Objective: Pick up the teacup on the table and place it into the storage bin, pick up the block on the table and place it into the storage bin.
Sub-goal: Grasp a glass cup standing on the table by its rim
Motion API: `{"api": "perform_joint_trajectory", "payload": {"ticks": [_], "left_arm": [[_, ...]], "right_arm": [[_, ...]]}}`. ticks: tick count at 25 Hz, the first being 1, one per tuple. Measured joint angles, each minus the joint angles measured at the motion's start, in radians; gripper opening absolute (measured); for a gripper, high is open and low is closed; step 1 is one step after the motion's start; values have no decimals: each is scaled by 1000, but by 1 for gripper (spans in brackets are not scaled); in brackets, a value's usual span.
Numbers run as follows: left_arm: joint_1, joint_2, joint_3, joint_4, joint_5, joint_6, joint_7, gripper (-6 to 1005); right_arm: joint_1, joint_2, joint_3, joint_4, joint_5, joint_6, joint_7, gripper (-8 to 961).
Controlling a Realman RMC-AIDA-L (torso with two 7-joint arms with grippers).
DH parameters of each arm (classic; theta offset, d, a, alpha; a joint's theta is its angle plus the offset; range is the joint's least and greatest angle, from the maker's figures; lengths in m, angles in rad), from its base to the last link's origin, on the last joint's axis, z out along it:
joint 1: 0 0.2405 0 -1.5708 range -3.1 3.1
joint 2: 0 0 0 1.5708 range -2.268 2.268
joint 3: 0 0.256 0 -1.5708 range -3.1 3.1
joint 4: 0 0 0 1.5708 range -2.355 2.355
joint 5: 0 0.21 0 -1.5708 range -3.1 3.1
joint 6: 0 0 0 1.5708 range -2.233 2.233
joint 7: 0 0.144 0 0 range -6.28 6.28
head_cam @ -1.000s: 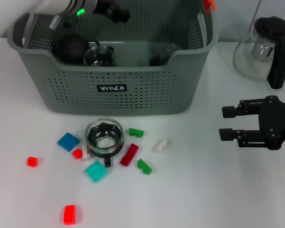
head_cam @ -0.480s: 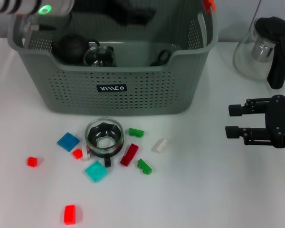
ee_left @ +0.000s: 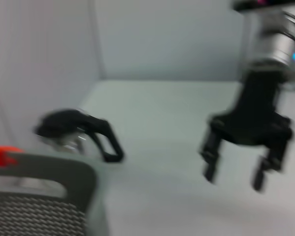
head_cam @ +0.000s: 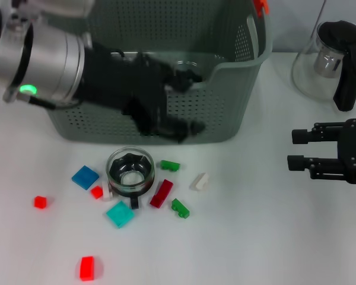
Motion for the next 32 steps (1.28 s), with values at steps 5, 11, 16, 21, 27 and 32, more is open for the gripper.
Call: {"api": "perform_joint_trajectory", "payload": {"ticks": [5, 11, 16, 21, 27, 32], "left_arm": [[13, 0, 13, -32, 18, 43, 31, 731], [12, 0, 87, -67, 125, 43, 15, 731], [11, 0, 178, -130, 176, -27, 13, 729], [13, 0, 225, -188, 231, -141, 9, 728], [5, 0, 272, -212, 308, -187, -26, 727], [-4, 0, 305, -201, 365, -190, -89, 727]], "right_arm": [[-8, 0, 11, 3, 0, 0, 6, 628], [-10, -1, 25, 23, 0, 0, 7, 628], [-12, -3, 29, 29, -1, 1, 7, 628], [-13, -1, 29, 29, -1, 11, 8, 628], [-15, 0, 29, 31, -2, 14, 9, 628], [-14, 2, 29, 39, -2, 24, 10, 628]]}}
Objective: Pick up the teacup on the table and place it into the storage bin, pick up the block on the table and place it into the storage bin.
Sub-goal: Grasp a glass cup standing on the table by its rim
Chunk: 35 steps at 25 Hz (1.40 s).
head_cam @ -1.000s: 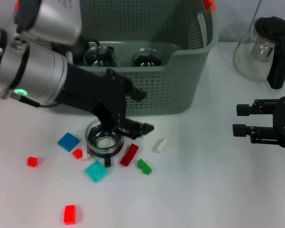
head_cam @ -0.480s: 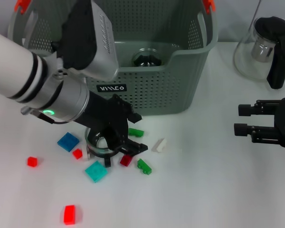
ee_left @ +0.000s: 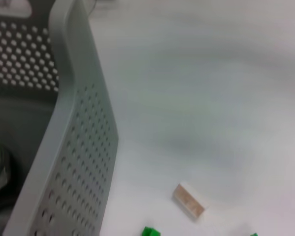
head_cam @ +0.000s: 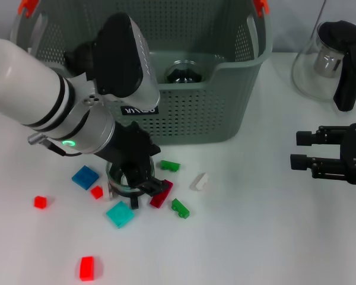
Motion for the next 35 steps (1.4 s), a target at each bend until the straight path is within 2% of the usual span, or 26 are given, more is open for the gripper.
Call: {"api": "perform_joint_trajectory", "payload": {"ticks": [12, 35], "left_arm": [[-5, 0, 84, -3, 79, 12, -162, 726], [-41, 0, 180, -105, 167, -90, -352, 724]], "right_arm": [[9, 0, 0, 4, 0, 11, -1, 628], [5, 4, -3, 5, 0, 14, -12, 627]]}}
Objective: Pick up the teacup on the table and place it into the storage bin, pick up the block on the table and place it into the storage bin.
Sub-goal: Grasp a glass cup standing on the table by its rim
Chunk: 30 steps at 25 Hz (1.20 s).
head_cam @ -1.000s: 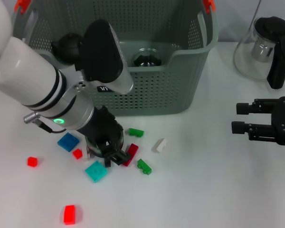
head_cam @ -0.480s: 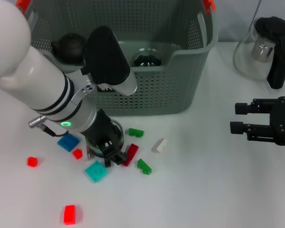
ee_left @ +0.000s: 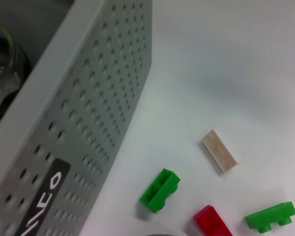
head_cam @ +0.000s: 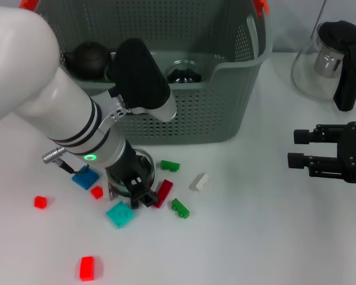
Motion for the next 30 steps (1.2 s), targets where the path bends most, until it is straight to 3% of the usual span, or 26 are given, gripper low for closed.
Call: {"api": "perform_joint_trajectory", "payload": {"ticks": [26, 30], "left_arm": [[-18, 3, 10, -77, 2, -37, -12, 712], [-19, 3, 8, -78, 2, -39, -12, 566]], "right_arm": [[-6, 2, 3, 1, -2, -3, -7, 628], [-5, 2, 3, 1, -2, -6, -7, 628]]}}
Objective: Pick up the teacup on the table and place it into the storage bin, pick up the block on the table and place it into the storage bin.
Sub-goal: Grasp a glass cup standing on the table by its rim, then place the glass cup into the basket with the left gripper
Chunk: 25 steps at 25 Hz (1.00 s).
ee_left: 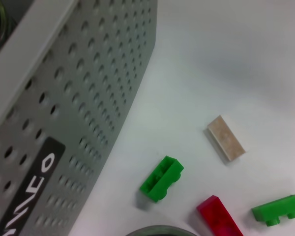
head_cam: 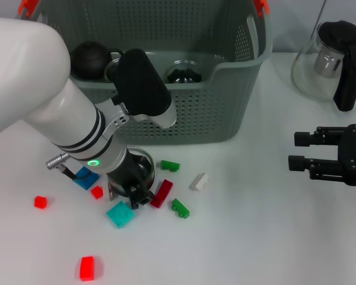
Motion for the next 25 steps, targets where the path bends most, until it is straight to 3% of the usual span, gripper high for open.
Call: {"api": "perform_joint_trajectory", "payload": {"ticks": [12, 19, 25], "left_arm": [[-6, 1, -11, -2, -8, -3, -13, 74], [-6, 1, -11, 13, -7, 22, -15, 54], [9, -1, -40, 132, -18, 143, -17, 52]], "right_arm": [[-3, 0, 0, 5, 0, -3, 0, 627], [-2, 1, 0, 6, 0, -4, 0, 627], [-2, 2, 0, 6, 0, -4, -3, 627]]}}
